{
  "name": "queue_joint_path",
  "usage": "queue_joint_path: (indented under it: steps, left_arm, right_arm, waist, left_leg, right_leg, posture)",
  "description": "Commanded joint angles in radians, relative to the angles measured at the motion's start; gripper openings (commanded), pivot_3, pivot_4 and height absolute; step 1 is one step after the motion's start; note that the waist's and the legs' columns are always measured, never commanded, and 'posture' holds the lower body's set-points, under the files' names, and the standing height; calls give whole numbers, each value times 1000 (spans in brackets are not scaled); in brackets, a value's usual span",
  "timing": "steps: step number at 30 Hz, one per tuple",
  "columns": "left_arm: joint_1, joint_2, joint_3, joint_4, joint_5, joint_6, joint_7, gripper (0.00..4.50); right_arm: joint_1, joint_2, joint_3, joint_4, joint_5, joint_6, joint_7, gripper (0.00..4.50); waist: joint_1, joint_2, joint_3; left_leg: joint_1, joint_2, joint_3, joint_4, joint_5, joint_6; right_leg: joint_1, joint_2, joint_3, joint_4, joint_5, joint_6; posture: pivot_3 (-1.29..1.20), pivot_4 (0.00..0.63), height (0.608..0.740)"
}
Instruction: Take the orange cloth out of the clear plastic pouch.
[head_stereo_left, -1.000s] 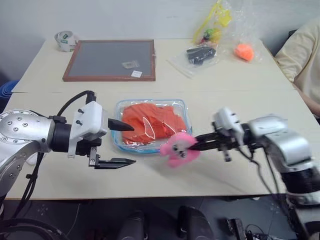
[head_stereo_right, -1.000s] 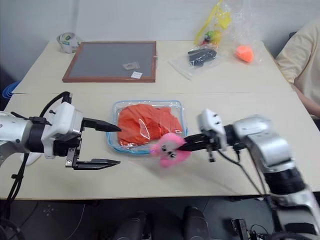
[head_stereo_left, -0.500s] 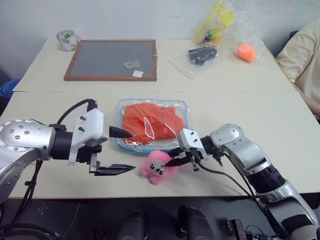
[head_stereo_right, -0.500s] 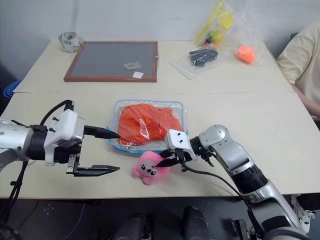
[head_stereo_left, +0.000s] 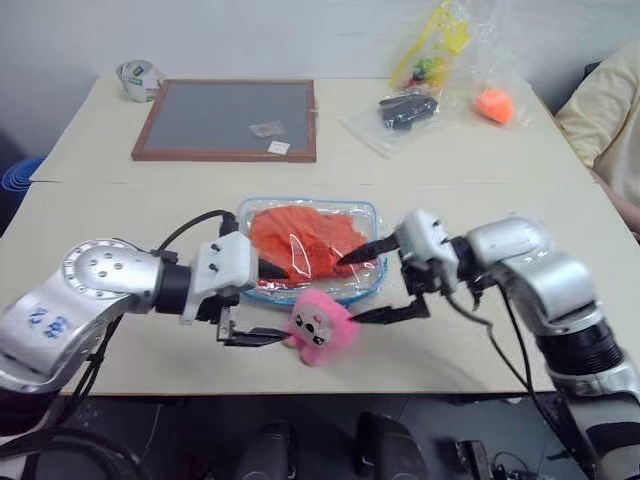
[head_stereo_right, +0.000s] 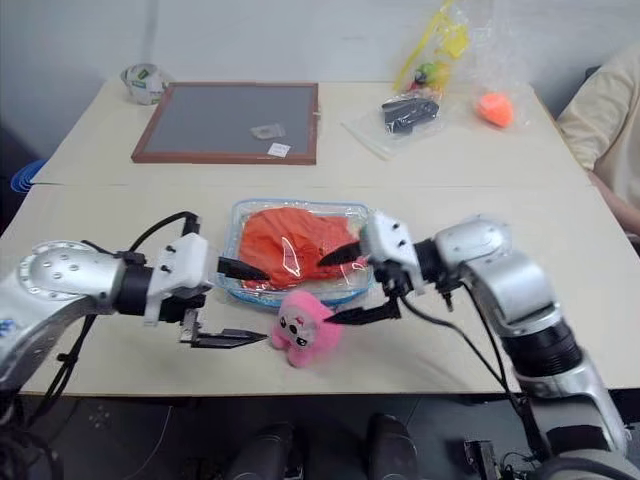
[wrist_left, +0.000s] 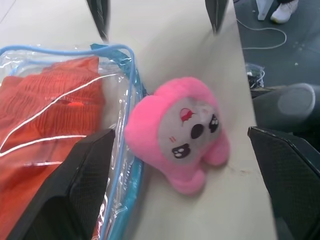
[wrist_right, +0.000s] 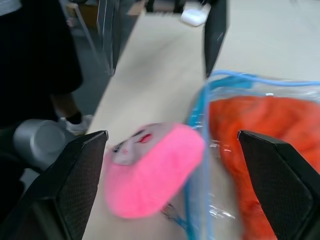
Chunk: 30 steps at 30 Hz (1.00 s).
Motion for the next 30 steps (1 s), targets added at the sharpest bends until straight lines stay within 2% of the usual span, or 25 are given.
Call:
queue_joint_path:
  steps: [1, 5, 9, 13, 16, 20, 24, 25, 27, 30]
  left_arm:
    - [-49, -44, -115, 61, 145, -109, -29, 4500]
    - [-73, -126, -184, 118, 200, -155, -54, 4500]
    - [-66, -157, -202, 148, 223, -172, -95, 4500]
    - [-41, -164, -195, 134, 199, -151, -137, 3591]
    - [-19, -159, -182, 111, 202, -133, -135, 2653]
    - [1, -156, -156, 103, 208, -124, -122, 1319]
    - [30, -144, -122, 78, 197, -106, -118, 189]
    - [41, -139, -109, 70, 193, -100, -116, 1]
    - [61, -129, -89, 57, 188, -93, -116, 0]
    - [87, -114, -59, 46, 189, -77, -104, 0]
  right_arm:
    - [6, -67, -56, 42, -49, -107, 3, 4389]
    - [37, -134, -19, 151, -207, -352, 8, 4389]
    - [38, -98, 30, 213, -263, -455, 0, 4389]
    - [45, -31, 79, 266, -317, -548, -32, 4417]
    - [31, -11, 95, 328, -351, -613, -43, 3780]
    - [18, 4, 109, 375, -365, -651, -42, 2351]
    - [3, 13, 112, 407, -361, -674, -28, 977]
    - [-4, 16, 109, 409, -352, -667, -22, 609]
    - [-13, 20, 107, 412, -342, -660, -11, 22]
    - [-28, 25, 111, 432, -355, -683, -7, 22]
  waist:
    - [2, 0, 0]
    - [3, 0, 0]
    - [-7, 0, 0]
    - [-16, 0, 0]
    - [-17, 0, 0]
    - [-15, 0, 0]
    - [-18, 0, 0]
    - [-18, 0, 0]
    - [-18, 0, 0]
    - [-18, 0, 0]
  left_leg:
    - [0, 0, 1, 0, 0, 0]
    - [0, -1, 4, 0, 0, 0]
    - [0, 1, 5, 0, 0, 0]
    - [0, 3, 3, 0, 0, 0]
    - [0, 3, 1, 0, 0, 0]
    - [0, 4, 1, 1, 0, 0]
    - [0, 4, 0, 1, 0, 0]
    - [0, 4, 0, 1, 0, 0]
    - [0, 4, -1, 1, 0, 0]
    - [0, 4, -1, 1, 0, 0]
  right_leg:
    - [0, 0, 0, 0, 0, 0]
    - [0, 1, 0, -1, 0, 0]
    - [-1, 1, 1, 0, 0, 0]
    - [-1, 2, 0, 0, 0, 0]
    - [-1, 1, 1, 0, 0, 0]
    - [0, 0, 0, 0, 0, 0]
    - [0, 1, 1, 1, 0, 0]
    - [0, 1, 1, 1, 0, 0]
    - [0, 0, 1, 1, 0, 0]
    - [0, 1, 1, 1, 0, 0]
  posture:
    - [0, 150, 740]
    - [0, 150, 740]
    - [0, 150, 740]
    - [0, 150, 740]
    - [0, 150, 740]
    - [0, 150, 740]
    - [0, 150, 740]
    - [0, 150, 740]
    - [0, 150, 740]
    - [0, 150, 740]
